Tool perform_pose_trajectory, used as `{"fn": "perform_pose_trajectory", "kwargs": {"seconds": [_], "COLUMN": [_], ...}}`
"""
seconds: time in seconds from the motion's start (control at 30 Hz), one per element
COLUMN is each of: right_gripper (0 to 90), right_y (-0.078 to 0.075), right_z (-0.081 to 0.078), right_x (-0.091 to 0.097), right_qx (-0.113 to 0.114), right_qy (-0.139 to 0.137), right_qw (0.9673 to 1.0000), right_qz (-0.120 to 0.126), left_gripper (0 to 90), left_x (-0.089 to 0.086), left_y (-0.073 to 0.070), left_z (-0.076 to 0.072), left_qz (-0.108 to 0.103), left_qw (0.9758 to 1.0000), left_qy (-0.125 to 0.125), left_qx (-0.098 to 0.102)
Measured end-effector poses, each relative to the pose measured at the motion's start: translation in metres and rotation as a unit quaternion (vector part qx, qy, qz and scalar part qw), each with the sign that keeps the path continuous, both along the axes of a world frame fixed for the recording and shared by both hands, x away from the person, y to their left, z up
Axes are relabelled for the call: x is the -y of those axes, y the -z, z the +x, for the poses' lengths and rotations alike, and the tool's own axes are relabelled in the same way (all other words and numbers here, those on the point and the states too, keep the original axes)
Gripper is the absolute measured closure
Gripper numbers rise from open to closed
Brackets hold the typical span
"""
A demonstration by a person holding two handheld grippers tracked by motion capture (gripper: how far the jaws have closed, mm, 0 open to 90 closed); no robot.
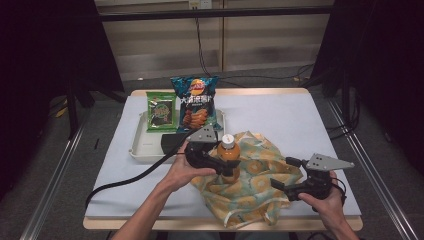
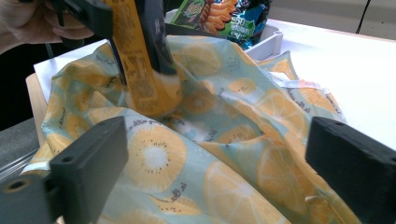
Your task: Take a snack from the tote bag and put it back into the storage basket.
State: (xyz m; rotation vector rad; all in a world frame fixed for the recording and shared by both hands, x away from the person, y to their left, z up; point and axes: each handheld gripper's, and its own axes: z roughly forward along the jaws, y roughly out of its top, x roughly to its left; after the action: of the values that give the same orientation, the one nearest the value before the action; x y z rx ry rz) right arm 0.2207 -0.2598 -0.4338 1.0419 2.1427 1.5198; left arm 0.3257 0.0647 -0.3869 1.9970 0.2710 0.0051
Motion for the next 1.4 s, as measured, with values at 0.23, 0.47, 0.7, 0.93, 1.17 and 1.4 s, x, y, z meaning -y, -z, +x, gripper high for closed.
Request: {"fn": "perform_pose_trajectory", "kwargs": {"seconds": [0.23, 0.47, 0.7, 0.93, 1.17, 1.4], "right_gripper": [1.5, 1.9, 2.5, 2.6, 2.7, 3.0], "right_y": [0.0, 0.0, 0.0, 0.001, 0.001, 0.001], "right_z": [0.001, 0.003, 0.002, 0.001, 0.001, 0.001], "right_x": [0.0, -0.001, -0.001, -0.001, 0.001, 0.0], "right_qx": [0.006, 0.006, 0.005, 0.004, 0.006, 0.006], "right_qy": [-0.008, 0.0, 0.001, 0.0, 0.0, -0.002], "right_qw": [0.9999, 1.0, 1.0, 1.0, 1.0, 1.0], "right_qz": [0.003, 0.006, 0.005, 0.002, 0.003, 0.003], "left_gripper": [31.1, 31.1, 31.2, 31.1, 31.2, 31.2], "left_x": [-0.011, -0.022, -0.029, -0.04, -0.06, -0.081], "left_y": [-0.008, -0.019, -0.029, -0.04, -0.047, -0.05], "left_z": [0.003, 0.006, 0.007, 0.003, 0.005, 0.007], "left_qz": [-0.011, -0.037, -0.049, -0.041, -0.042, -0.035], "left_qw": [0.9998, 0.999, 0.9977, 0.9975, 0.9958, 0.993], "left_qy": [-0.017, -0.023, -0.044, -0.057, -0.082, -0.113], "left_qx": [-0.003, -0.01, -0.014, -0.004, 0.003, 0.008]}}
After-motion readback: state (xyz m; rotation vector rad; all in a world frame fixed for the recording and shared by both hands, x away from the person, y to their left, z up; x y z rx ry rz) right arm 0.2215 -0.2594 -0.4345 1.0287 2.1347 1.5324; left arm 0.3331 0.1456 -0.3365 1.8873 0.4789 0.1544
